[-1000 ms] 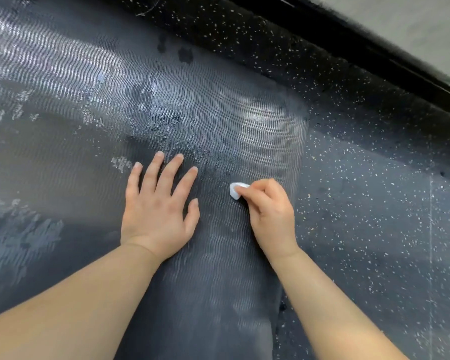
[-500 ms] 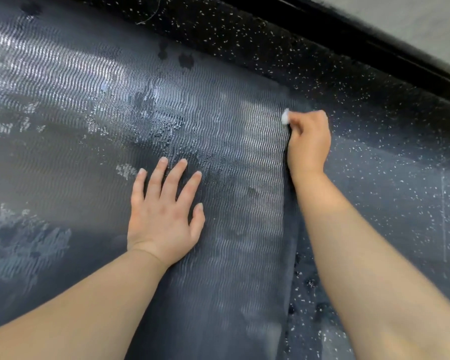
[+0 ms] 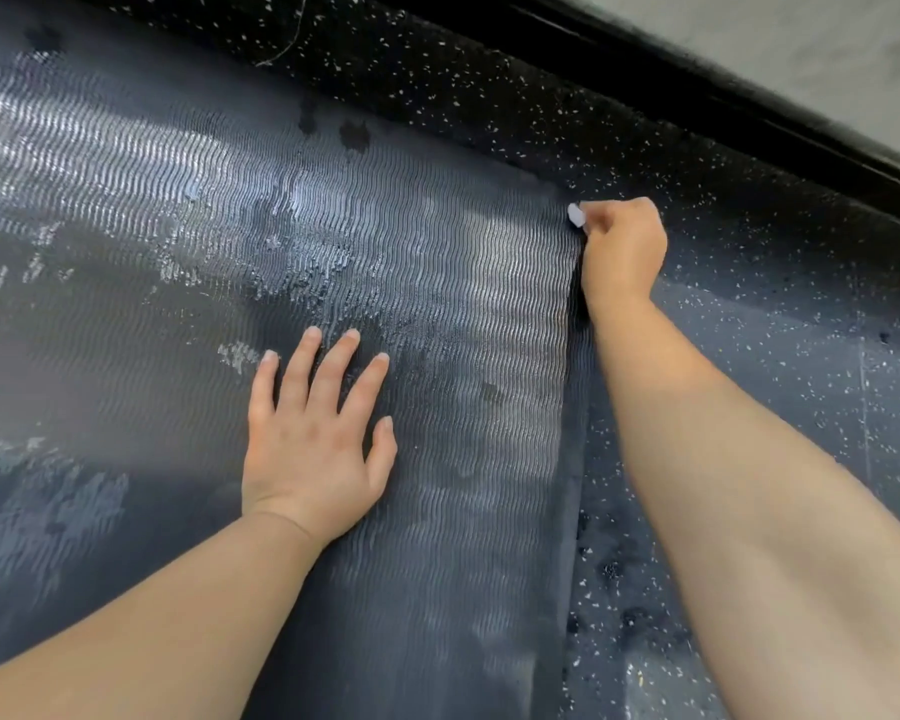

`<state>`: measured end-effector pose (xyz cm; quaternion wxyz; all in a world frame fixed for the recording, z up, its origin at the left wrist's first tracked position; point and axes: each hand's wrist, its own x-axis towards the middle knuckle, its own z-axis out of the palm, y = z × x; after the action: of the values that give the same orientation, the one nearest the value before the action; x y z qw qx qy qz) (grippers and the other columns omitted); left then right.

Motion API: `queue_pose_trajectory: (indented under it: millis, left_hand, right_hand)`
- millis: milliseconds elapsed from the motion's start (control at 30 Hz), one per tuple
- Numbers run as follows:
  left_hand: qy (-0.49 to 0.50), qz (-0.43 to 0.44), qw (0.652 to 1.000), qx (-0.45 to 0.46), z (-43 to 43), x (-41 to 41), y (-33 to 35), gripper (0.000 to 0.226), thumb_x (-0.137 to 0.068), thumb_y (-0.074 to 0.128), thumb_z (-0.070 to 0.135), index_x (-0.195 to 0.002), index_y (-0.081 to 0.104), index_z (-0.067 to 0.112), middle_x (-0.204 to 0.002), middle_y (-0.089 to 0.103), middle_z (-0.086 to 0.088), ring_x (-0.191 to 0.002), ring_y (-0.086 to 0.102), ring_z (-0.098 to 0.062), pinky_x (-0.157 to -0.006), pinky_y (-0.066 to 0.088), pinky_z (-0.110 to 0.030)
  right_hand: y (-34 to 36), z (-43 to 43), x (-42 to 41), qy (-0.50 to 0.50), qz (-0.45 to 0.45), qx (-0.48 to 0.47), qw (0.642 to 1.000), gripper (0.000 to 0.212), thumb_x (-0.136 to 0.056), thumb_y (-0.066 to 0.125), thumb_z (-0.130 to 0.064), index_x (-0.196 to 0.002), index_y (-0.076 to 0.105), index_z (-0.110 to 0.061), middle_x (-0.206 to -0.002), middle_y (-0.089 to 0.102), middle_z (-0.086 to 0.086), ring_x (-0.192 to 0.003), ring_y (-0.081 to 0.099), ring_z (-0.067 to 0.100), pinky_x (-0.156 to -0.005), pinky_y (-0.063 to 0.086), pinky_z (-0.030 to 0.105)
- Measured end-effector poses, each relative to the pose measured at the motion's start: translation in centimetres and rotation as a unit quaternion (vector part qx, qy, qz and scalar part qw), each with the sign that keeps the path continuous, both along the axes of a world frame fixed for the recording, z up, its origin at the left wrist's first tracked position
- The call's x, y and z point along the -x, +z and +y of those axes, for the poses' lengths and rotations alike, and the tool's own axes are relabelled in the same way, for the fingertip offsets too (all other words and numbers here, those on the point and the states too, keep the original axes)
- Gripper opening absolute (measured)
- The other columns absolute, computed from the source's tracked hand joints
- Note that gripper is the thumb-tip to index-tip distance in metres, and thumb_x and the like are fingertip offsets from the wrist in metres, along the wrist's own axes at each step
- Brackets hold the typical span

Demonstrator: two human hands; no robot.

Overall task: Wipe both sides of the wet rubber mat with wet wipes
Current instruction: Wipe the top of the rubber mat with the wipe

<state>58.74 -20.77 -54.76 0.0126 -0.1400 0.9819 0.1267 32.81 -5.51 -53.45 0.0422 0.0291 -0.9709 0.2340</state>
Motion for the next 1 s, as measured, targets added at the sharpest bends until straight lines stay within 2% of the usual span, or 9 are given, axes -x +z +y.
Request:
queue_pose_trajectory:
  millis: [100,200,400,533,633,733,833,900,1000]
  left_hand:
    - [0.002,0.005,1.0,0.004,0.1,-0.1,0.0,0.055,-0.085,0.035,0.038,-0.128,0.059,0.013,-0.138,0.05,-0.015,-0.131,0.04,-0.04,-0.109,0.019,-0.056]
    - [0.001,0.004,1.0,0.0,0.1,0.0,0.0,0.056,-0.085,0.034,0.039,-0.129,0.058,0.013,-0.139,0.049,-0.015,-0.131,0.039,-0.04,-0.109,0.018,-0.055]
    - [-0.002,-0.018,1.0,-0.003,0.0,-0.1,0.2,0.057,-0.086,0.032,0.04,-0.131,0.055,0.013,-0.141,0.046,-0.015,-0.134,0.034,-0.039,-0.11,0.016,-0.056]
    - [-0.003,-0.022,1.0,-0.008,0.0,0.0,0.2,0.058,-0.087,0.03,0.04,-0.133,0.053,0.013,-0.143,0.044,-0.014,-0.136,0.03,-0.037,-0.112,0.013,-0.055]
    - [-0.002,-0.016,1.0,-0.01,0.0,-0.1,0.0,0.059,-0.087,0.03,0.04,-0.133,0.053,0.013,-0.143,0.044,-0.014,-0.136,0.029,-0.037,-0.112,0.012,-0.055]
    - [0.001,-0.012,1.0,-0.009,0.0,-0.1,-0.1,0.059,-0.086,0.03,0.041,-0.134,0.052,0.014,-0.144,0.043,-0.014,-0.136,0.028,-0.037,-0.112,0.011,-0.053]
    - [0.003,0.005,1.0,-0.008,0.0,-0.2,-0.2,0.058,-0.086,0.032,0.04,-0.133,0.053,0.014,-0.143,0.044,-0.014,-0.136,0.03,-0.037,-0.112,0.01,-0.052]
    - [0.003,0.012,1.0,-0.005,0.0,-0.2,-0.3,0.058,-0.086,0.032,0.04,-0.133,0.054,0.014,-0.142,0.045,-0.014,-0.135,0.031,-0.037,-0.112,0.011,-0.052]
    - [0.004,0.015,1.0,-0.003,0.1,-0.1,-0.3,0.058,-0.085,0.032,0.04,-0.133,0.053,0.015,-0.142,0.045,-0.014,-0.135,0.031,-0.038,-0.111,0.011,-0.053]
  right_hand:
    - [-0.4,-0.5,1.6,-0.022,0.012,-0.019,0.999,0.024,-0.092,0.05,-0.013,-0.107,0.067,-0.008,-0.098,0.055,0.003,-0.094,0.052,0.02,-0.063,0.028,0.008]
    - [-0.5,0.7,-1.9,0.026,0.037,-0.048,0.998,0.023,-0.094,0.05,-0.016,-0.105,0.07,-0.014,-0.101,0.053,0.008,-0.085,0.046,0.014,-0.068,0.027,0.015]
    - [-0.2,6.2,-18.8,0.099,0.021,-0.031,0.994,0.013,-0.085,0.062,-0.003,-0.091,0.072,-0.005,-0.078,0.053,0.007,-0.07,0.051,0.021,-0.063,0.031,0.017]
    - [0.6,8.7,-26.2,0.113,-0.047,-0.028,0.992,0.011,-0.084,0.062,-0.01,-0.088,0.073,-0.012,-0.077,0.049,-0.011,-0.073,0.047,0.008,-0.069,0.037,0.008]
    - [1.0,7.9,-23.0,0.152,-0.044,-0.052,0.986,0.017,-0.076,0.069,0.005,-0.087,0.074,-0.007,-0.074,0.055,0.004,-0.069,0.055,0.023,-0.063,0.039,0.019]
    - [1.1,4.7,-15.6,0.123,-0.025,-0.032,0.992,0.014,-0.08,0.066,0.004,-0.088,0.074,-0.004,-0.078,0.057,0.016,-0.072,0.056,0.026,-0.063,0.037,0.023]
    - [0.3,1.2,-8.8,0.071,0.0,-0.01,0.997,0.015,-0.089,0.058,-0.008,-0.095,0.072,-0.006,-0.093,0.057,0.015,-0.085,0.056,0.025,-0.07,0.032,0.018]
    - [-0.5,0.0,-7.4,0.04,0.009,-0.029,0.999,0.02,-0.093,0.053,-0.015,-0.102,0.071,-0.011,-0.101,0.055,0.011,-0.092,0.056,0.025,-0.074,0.035,0.021]
    - [-0.6,0.0,-11.4,0.048,0.034,-0.008,0.998,0.018,-0.091,0.055,-0.007,-0.098,0.071,-0.007,-0.088,0.052,0.011,-0.084,0.055,0.029,-0.073,0.039,0.028]
